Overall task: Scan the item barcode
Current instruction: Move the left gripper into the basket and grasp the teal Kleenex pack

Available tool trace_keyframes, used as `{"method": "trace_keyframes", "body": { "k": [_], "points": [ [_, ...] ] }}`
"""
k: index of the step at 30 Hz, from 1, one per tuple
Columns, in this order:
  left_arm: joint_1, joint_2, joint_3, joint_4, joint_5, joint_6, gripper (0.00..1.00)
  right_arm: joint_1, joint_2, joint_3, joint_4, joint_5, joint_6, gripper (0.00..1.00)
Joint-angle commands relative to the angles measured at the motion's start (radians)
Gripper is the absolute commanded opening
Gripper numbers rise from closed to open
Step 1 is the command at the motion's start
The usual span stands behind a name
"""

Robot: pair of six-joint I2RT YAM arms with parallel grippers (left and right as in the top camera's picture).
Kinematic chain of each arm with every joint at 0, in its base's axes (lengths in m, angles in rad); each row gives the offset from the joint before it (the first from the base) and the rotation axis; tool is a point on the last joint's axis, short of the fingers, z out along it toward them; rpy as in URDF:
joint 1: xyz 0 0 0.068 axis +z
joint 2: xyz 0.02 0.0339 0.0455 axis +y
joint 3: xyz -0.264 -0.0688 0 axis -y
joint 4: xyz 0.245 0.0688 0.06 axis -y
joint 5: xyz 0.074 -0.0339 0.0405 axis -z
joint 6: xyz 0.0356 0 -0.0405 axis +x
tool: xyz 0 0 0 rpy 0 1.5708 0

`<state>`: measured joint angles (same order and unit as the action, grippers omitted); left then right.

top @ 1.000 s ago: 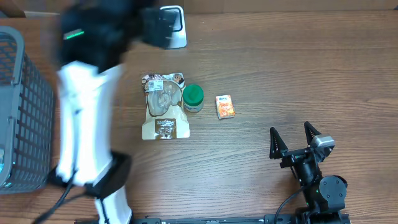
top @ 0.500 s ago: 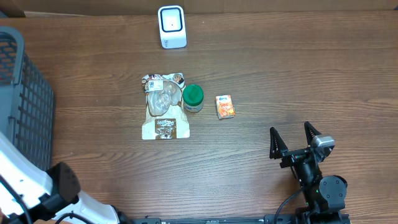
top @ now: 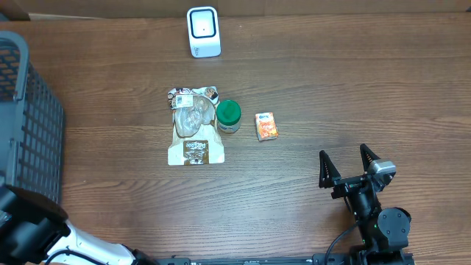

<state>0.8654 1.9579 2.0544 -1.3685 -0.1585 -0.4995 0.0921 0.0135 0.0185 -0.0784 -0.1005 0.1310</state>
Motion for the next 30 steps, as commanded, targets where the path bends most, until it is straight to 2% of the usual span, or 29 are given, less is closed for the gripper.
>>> {"method": "trace_keyframes", "body": {
  "k": [1, 7, 17, 26, 30],
  "points": [
    [0.006, 0.050, -0.094, 0.067, -0.046, -0.019, 0.81, -0.002, -0.011, -0.010, 0.004, -0.006, 0.003, 1.00],
    [0.006, 0.152, -0.122, 0.153, -0.167, 0.006, 0.81, -0.002, -0.011, -0.010, 0.004, -0.006, 0.003, 1.00],
    [0.006, 0.275, -0.122, 0.180, -0.219, 0.006, 0.76, -0.002, -0.011, -0.010, 0.004, -0.006, 0.003, 1.00],
    [0.013, 0.293, -0.123, 0.246, -0.237, 0.006, 0.74, -0.002, -0.011, -0.010, 0.004, -0.006, 0.003, 1.00],
    [0.011, 0.294, -0.123, 0.276, -0.237, 0.006, 0.69, -0.002, -0.011, -0.010, 0.004, -0.006, 0.003, 1.00]
  ]
}}
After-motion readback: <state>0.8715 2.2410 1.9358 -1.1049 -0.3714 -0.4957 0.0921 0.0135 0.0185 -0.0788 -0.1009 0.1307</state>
